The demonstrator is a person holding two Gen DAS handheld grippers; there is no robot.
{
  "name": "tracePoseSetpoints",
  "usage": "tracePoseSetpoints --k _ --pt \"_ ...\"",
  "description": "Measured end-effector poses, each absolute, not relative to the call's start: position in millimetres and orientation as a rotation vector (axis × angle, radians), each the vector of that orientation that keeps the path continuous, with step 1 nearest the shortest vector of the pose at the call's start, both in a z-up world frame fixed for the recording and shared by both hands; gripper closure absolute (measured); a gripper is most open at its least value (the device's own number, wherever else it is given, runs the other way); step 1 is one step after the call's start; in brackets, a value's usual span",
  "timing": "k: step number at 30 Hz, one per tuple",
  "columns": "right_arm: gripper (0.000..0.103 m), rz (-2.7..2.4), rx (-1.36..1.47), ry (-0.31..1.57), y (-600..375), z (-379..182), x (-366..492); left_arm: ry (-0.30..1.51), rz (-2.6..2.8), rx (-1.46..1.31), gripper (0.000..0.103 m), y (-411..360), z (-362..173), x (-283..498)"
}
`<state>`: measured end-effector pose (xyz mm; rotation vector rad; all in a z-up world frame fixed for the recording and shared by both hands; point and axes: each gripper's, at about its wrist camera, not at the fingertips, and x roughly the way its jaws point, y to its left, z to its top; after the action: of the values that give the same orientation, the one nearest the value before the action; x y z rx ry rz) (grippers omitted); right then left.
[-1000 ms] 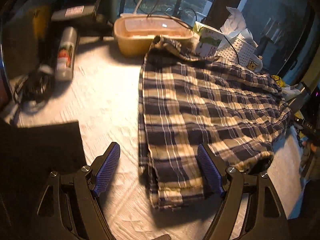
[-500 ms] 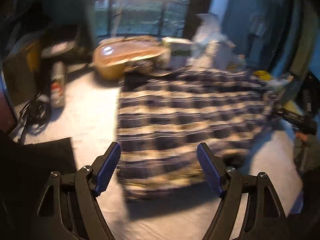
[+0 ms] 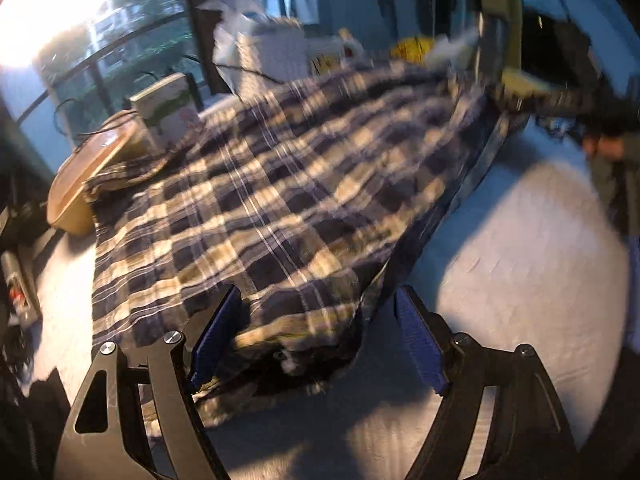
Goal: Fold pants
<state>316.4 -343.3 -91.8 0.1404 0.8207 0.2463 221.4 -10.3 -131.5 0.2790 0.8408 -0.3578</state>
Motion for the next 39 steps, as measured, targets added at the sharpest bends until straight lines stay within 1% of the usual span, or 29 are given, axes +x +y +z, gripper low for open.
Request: tracePoseSetpoints --k 1,2,3,4,5,7,14,24,25,28,30,31,33,34,35,36,37,38,39 --pt "0.070 0.250 0.149 0.820 -344.8 -92.9 315.1 0.861 -0.362 0.280 0.048 -9.6 -135.6 223.6" --pt "0.070 0.253 0.149 0.817 -345.9 -94.1 313.1 0.884 -0.379 0.250 0.061 -5.9 -137.1 225.1" --pt "0.070 0.255 0.149 0.815 -346.5 -94.8 311.9 0.896 -0.389 0.209 0.068 -1.6 -135.4 225.2" --pt "0.070 0.257 0.150 0.811 -346.8 -95.2 310.8 0.906 -0.380 0.199 0.081 1.2 -134.3 224.4" --pt "0.070 0.259 0.148 0.806 -347.2 -95.1 309.6 0.906 -0.377 0.208 0.086 2.3 -132.9 221.8" --pt "0.070 0.267 0.141 0.797 -346.8 -93.9 306.4 0.912 -0.375 0.209 0.090 2.7 -130.2 214.7" --pt "0.071 0.274 0.073 0.758 -347.8 -83.8 288.1 0.935 -0.380 0.183 0.091 -5.3 -123.2 172.3" --pt "0.071 0.260 0.037 0.748 -375.1 -82.2 230.6 0.982 -0.439 0.121 0.090 -28.8 -116.4 115.2" --pt "0.071 0.252 0.033 0.753 -379.1 -85.3 226.0 0.991 -0.444 0.114 0.089 -28.9 -116.5 113.8" --pt "0.071 0.233 0.035 0.780 -386.5 -96.2 220.4 1.027 -0.450 0.080 0.088 -20.9 -117.1 111.4" --pt "0.071 0.226 0.015 0.812 -387.0 -105.1 219.9 1.050 -0.439 0.058 0.080 -11.7 -116.7 109.9" --pt "0.070 0.223 0.012 0.818 -386.9 -107.1 219.5 1.053 -0.427 0.050 0.075 -4.6 -115.2 109.7" --pt "0.064 0.218 0.013 0.809 -387.3 -105.6 218.2 1.051 -0.374 0.056 0.074 11.0 -111.0 110.4" --pt "0.057 0.209 0.004 0.805 -387.9 -103.7 217.8 1.052 -0.353 0.053 0.074 17.7 -109.0 108.9" --pt "0.047 0.197 -0.008 0.797 -389.0 -100.7 217.8 1.049 -0.333 0.043 0.074 26.3 -106.8 109.1" --pt "0.040 0.179 -0.019 0.792 -391.3 -97.5 217.8 1.040 -0.310 0.029 0.073 37.4 -102.8 111.1" --pt "0.029 0.159 -0.028 0.787 -394.8 -93.7 217.8 1.034 -0.294 0.022 0.072 43.9 -100.0 111.3" --pt "0.025 0.144 -0.030 0.784 -399.4 -89.4 218.0 1.023 -0.273 0.017 0.069 52.4 -98.3 112.1" --pt "0.025 0.131 -0.025 0.777 -404.6 -84.8 217.7 1.012 -0.251 0.010 0.066 61.2 -96.3 114.6"
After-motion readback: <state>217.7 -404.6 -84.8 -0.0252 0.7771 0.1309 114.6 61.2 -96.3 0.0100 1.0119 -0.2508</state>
